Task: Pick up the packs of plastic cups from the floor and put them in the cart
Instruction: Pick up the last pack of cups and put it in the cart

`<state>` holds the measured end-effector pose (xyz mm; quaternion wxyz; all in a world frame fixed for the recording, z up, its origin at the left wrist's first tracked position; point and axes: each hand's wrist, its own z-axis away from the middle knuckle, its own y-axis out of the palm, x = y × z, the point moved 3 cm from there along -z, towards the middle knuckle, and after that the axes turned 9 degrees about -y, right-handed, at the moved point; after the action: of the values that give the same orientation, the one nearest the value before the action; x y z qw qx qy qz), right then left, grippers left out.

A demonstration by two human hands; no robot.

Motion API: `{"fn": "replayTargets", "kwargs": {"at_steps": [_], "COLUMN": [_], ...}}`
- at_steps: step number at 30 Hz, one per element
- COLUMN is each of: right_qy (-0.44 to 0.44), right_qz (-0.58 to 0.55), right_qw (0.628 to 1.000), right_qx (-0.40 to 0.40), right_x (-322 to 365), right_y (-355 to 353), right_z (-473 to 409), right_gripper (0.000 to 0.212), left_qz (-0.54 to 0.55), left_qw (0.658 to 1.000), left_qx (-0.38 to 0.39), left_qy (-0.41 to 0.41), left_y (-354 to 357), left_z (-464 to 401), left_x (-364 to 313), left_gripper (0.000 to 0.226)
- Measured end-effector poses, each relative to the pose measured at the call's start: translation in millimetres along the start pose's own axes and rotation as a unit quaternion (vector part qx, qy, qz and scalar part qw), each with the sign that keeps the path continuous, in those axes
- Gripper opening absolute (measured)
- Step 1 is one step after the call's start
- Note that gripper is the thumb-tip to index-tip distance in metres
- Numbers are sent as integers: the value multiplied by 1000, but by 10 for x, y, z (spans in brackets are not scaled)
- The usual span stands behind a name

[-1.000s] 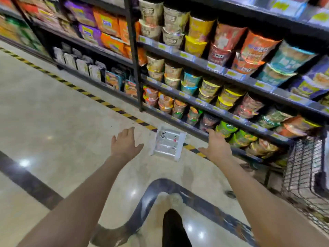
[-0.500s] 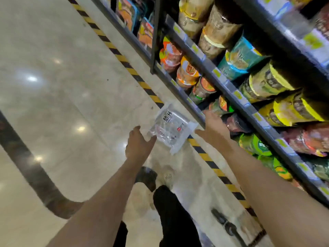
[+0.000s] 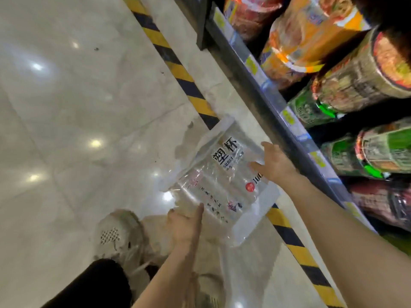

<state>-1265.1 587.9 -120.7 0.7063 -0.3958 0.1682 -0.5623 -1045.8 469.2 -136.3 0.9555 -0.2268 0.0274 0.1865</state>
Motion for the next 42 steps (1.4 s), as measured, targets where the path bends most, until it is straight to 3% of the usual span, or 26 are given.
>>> {"fn": "replayTargets", "kwargs": {"at_steps": [4,7,10,12,17,26,28,31,34,37,42], "right_qy": [1,2,25,28,30,-26,-23,-7,12,49,124], "right_qz": [-12,-34,-60,-61,-119,-321,-340,-394,-423,-453,-470], "right_qw": [999,996,994,995,992,935,923,892,867,829,747], "right_qx": [37,85,90,74,3,-149,-178,-221,-264,-326,-453], "right_x": [-141,-248,-268,-201,258,1666,1914,2134,2198,2223,2140], "right_y": [232,297,289,239,-278,-2529,-3123,-3986,-4535,-5009,-5321], "right_z": [-570,-745,-767,-738,-339,1440,1966,2834,3519,4221,5159], "right_gripper": [77,88,83,74,90,74,69,36,78,72,66], "left_qz": [106,140,190,211,186,109,94,62,41,8,-38], "left_qw": [993,989,979,973,981,959,947,922,893,855,761], "left_qx": [44,54,74,88,46,-53,-64,-64,-44,-14,78], "left_qy": [-9,5,-26,-30,34,257,302,377,447,519,642], "left_y": [273,414,567,494,-390,-2810,-3306,-3938,-4299,-4527,-4426], "left_z": [-534,-660,-819,-751,-61,2171,2852,3942,4727,5522,6423], "left_x": [1,63,238,183,-381,-1650,-1920,-2302,-2634,-2949,-3268], "left_gripper": [95,85,121,122,81,76,83,83,76,62,64]}}
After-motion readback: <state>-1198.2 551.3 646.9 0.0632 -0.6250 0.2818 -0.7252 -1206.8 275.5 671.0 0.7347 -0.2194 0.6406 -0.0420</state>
